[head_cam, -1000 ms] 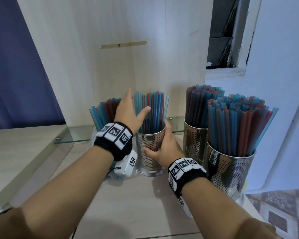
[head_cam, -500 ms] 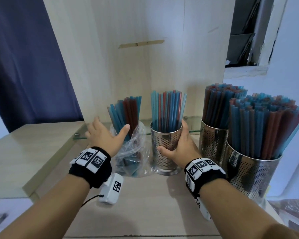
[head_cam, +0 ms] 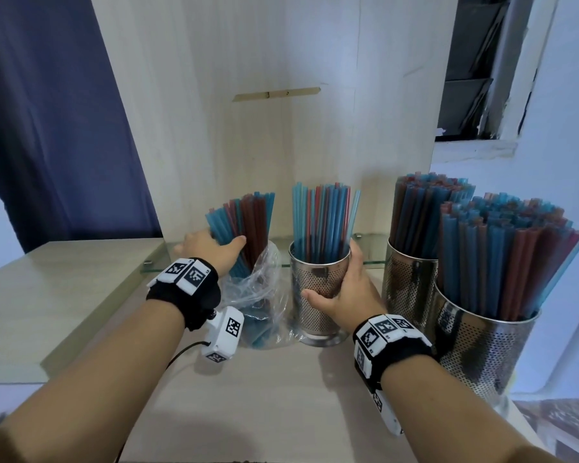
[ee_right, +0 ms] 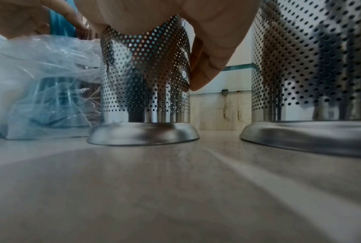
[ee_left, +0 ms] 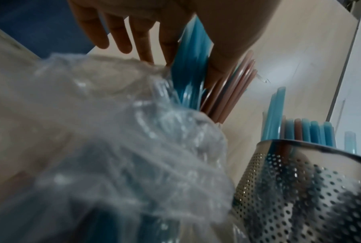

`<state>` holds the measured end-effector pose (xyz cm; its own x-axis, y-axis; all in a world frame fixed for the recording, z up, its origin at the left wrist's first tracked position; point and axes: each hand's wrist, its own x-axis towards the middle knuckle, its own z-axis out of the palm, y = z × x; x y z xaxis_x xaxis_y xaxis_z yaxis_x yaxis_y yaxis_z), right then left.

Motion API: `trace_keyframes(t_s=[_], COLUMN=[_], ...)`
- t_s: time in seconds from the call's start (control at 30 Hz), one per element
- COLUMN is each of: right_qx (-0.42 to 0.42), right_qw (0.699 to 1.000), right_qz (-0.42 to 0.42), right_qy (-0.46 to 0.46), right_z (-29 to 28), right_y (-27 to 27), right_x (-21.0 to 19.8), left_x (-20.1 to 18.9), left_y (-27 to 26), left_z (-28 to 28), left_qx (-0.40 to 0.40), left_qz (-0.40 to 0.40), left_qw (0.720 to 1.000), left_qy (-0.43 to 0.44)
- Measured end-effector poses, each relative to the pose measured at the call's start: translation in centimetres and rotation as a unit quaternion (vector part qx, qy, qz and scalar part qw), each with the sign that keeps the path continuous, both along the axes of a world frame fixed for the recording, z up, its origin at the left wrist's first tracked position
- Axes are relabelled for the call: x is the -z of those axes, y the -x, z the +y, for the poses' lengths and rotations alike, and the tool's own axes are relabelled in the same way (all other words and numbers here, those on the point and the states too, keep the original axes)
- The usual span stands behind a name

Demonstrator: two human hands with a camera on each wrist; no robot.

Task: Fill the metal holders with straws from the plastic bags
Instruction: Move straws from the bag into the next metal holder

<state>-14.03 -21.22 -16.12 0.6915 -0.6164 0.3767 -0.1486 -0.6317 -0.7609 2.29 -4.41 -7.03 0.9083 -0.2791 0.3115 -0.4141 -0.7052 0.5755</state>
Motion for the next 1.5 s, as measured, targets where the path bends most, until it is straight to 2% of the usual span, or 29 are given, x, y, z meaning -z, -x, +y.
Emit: trace_keyframes(t_s=[0.3,0.37,0.67,0.8,0.97,1.07,1.13,1.2,1.37,1.5], right_qx=[-0.002,0.0,0.001,0.002,-0.001,0.001,0.0,-0.001,-0.003,0.001], right_qw=[1.0,1.0,1.0,1.0,1.0,1.0,1.0,1.0,1.0,1.0], right_qz=[0.007,0.005,0.006,0.005,0.004,0.001,0.001,0.0,-0.008,-0.007], right_qy=[-0.004,-0.002,-0.002,-0.001,0.001,0.002,0.001,0.0,0.003,0.003], right_z=[0.0,-0.1,-0.2,-0.2,-0.2,-0.2,-0.1,-0.1,-0.1,-0.1], right_y=[-0.1,-0.1,-0.2,-0.2,-0.2,-0.2,-0.2,-0.2,-0.2,-0.3], right_x=[-0.1,0.0,0.1,0.2,0.1,0.2,0.2,0.1,0.2,0.2], left_x=[0.6,0.2,-3.5,-6.3,-10.0,-11.5,-12.0,-11.8,-7.1,-5.4], left_y=[-0.3,-0.5,-1.2,-0.7,1.6,3.1,4.2,5.2,6.3,4.8], left_z=[-0.7,-0.9,-0.9,0.2,2.1,3.2,3.9,4.2,3.8,3.5], left_qx=[0.027,0.04,0.082,0.123,0.174,0.209,0.242,0.269,0.334,0.303], left_qz=[-0.016,-0.017,-0.053,-0.1,-0.172,-0.181,-0.176,-0.16,-0.123,-0.095], left_qw=[0.99,0.981,0.947,0.904,0.817,0.775,0.759,0.759,0.798,0.797], left_qy=[0.141,0.189,0.307,0.397,0.521,0.568,0.578,0.571,0.487,0.514])
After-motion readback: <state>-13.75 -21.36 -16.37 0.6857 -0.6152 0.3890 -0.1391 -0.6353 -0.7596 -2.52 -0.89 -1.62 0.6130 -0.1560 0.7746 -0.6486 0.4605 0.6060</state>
